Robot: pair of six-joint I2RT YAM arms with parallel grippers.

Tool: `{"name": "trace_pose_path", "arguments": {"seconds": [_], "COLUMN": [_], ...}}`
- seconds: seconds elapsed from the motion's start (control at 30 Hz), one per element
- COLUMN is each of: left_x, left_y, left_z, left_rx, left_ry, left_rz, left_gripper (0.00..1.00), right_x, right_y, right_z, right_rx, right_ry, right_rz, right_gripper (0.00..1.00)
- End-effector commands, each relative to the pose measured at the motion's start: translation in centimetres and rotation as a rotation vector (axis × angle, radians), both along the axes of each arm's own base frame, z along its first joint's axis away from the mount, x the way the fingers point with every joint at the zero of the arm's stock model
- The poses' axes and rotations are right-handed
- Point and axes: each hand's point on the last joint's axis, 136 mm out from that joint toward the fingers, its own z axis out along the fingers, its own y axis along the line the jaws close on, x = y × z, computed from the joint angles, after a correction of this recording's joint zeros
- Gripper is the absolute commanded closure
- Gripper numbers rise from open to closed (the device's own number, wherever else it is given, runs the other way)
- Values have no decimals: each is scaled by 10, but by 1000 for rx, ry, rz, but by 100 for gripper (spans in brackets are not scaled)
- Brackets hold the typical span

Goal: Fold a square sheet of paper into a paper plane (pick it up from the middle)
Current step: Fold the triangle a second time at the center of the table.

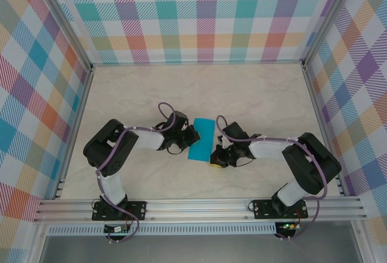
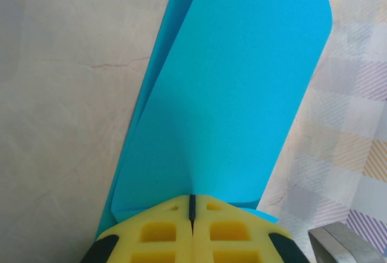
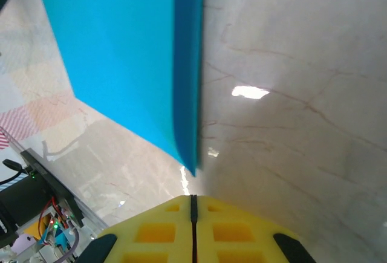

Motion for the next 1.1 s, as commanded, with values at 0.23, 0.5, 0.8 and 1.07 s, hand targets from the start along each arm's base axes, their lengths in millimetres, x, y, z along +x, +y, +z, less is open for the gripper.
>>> {"name": "trace_pose_path", "arguments": {"seconds": [0.23, 0.5, 0.8, 1.07], "left_x": [-28, -28, -32, -32], "left_y": [30, 30, 33, 34], "left_z": [-50, -49, -50, -51], "left_rx": [152, 147, 150, 156], "left_ry": [133, 137, 141, 142], "left_rz": [35, 41, 39, 43], "left_gripper": [97, 97, 97, 97], "right_x": [53, 72, 82, 74], "right_y": [37, 50, 50, 40], "right_z": [29, 7, -2, -22], "right_rx": [73, 9, -9, -57], "right_ry": [-64, -70, -93, -75], "right_rz": [-102, -184, -217, -218], "right_gripper": [97, 98, 97, 96]}}
